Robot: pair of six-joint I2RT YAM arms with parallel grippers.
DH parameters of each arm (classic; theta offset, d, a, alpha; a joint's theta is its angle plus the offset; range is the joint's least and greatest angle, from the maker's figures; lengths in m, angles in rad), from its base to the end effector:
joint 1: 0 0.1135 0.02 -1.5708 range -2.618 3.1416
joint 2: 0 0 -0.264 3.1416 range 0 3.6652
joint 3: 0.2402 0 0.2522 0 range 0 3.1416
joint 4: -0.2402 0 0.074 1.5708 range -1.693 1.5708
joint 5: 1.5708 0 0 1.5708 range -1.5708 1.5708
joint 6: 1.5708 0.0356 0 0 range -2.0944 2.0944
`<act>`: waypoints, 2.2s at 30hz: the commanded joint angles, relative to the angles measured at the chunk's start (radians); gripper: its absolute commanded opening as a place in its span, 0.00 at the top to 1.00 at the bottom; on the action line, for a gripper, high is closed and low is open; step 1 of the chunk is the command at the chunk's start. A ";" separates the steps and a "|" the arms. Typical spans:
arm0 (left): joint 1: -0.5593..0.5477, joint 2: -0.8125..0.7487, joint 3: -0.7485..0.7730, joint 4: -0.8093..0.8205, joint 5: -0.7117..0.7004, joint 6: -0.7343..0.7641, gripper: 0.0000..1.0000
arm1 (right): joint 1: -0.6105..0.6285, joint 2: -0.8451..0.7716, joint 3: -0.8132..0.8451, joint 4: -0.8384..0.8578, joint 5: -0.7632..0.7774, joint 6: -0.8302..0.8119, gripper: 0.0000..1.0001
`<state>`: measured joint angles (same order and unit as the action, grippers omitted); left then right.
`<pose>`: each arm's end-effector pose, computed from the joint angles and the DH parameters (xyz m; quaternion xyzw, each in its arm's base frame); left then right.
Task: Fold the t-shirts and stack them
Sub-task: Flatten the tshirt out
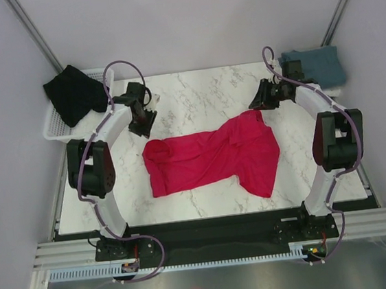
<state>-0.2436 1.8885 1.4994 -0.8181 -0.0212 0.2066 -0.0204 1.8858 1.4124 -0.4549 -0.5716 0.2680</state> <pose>0.3795 -0.0935 0.2244 0.2177 0.9591 0.0071 0.1810 0.4098 0.0109 0.2230 0.0427 0.9137 0.3029 0.2676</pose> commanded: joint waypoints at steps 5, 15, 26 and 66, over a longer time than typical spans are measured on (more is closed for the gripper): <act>-0.003 -0.012 0.136 0.007 -0.008 -0.012 0.47 | -0.035 -0.005 0.056 -0.102 -0.094 -0.099 0.64; -0.002 -0.078 0.096 -0.001 0.017 -0.013 0.45 | -0.104 -0.129 -0.082 -0.317 -0.146 -0.292 0.65; -0.003 -0.063 0.120 0.002 0.041 -0.026 0.45 | -0.113 -0.182 -0.154 -0.315 -0.142 -0.328 0.66; -0.002 -0.097 0.033 0.036 0.001 -0.021 0.46 | -0.052 0.004 -0.109 -0.155 -0.163 -0.231 0.82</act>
<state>-0.2443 1.8164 1.5311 -0.8093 -0.0097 0.2028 -0.0746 1.9141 1.2644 -0.6220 -0.7101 0.0246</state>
